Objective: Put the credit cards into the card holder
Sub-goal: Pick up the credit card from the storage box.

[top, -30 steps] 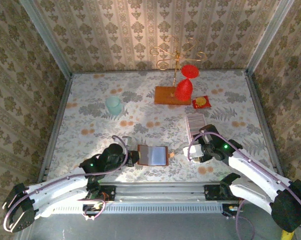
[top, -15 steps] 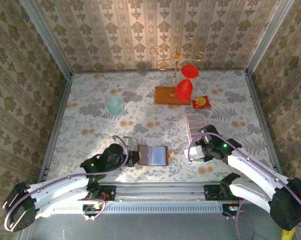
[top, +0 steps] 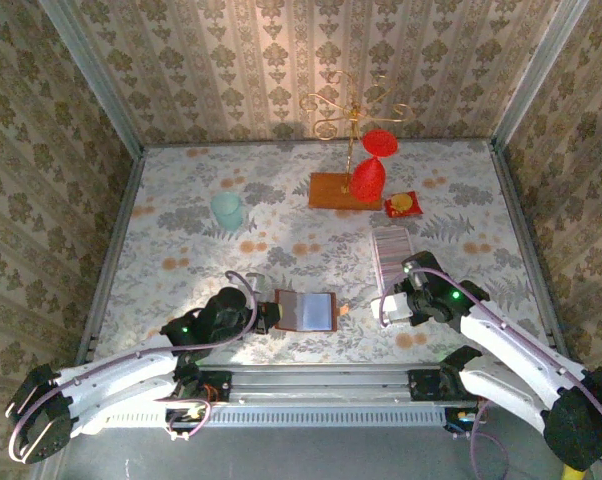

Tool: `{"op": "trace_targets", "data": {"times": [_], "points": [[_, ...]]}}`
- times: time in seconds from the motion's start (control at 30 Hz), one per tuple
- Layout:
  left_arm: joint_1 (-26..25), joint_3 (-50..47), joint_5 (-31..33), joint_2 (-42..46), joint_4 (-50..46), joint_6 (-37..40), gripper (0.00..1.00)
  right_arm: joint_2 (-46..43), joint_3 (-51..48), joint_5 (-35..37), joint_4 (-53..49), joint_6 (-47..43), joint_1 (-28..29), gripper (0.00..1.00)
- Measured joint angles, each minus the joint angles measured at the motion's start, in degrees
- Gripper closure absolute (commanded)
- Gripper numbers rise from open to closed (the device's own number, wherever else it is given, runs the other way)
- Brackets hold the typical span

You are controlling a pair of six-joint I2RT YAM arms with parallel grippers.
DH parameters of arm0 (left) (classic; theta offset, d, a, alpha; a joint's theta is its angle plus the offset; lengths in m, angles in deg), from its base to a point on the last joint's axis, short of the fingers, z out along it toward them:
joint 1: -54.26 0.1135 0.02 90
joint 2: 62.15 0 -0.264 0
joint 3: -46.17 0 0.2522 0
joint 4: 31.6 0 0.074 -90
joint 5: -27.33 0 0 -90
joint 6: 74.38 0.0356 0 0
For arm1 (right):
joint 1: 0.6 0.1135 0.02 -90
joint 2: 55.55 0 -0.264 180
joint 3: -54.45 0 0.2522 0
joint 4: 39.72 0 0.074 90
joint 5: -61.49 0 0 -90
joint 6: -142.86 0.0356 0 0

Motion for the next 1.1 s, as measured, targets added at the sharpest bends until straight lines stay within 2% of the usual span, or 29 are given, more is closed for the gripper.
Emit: {"op": "trace_targets", "data": {"times": [0.17,0.5,0.73,0.93,1.03,1.1], "points": [[0.0,-0.02,0.0,0.0,0.04,-0.24,1.0,-0.72,0.0,0.02,-0.31,0.07,0.0,0.88],[0.0,-0.02,-0.2,0.0,0.42,-0.59,1.0,-2.67,0.04,0.02,-2.21,1.33,0.0,1.0],[0.0,-0.02,-0.2,0.0,0.26,-0.81,1.0,-7.91,2.54,-1.62,-9.94,3.41,0.33,1.0],[0.0,0.13,-0.15,-0.42,-1.81,-0.81,1.0,-12.79,8.68,-6.97,-18.21,12.2,1.07,1.0],[0.0,0.31,-0.15,-1.14,-1.86,-0.81,1.0,-14.08,11.56,-8.68,-18.99,22.6,2.32,1.0],[-0.02,1.09,-0.17,-2.08,-2.08,-0.81,1.0,-14.03,14.1,-9.16,-17.81,34.01,3.19,1.0]]}}
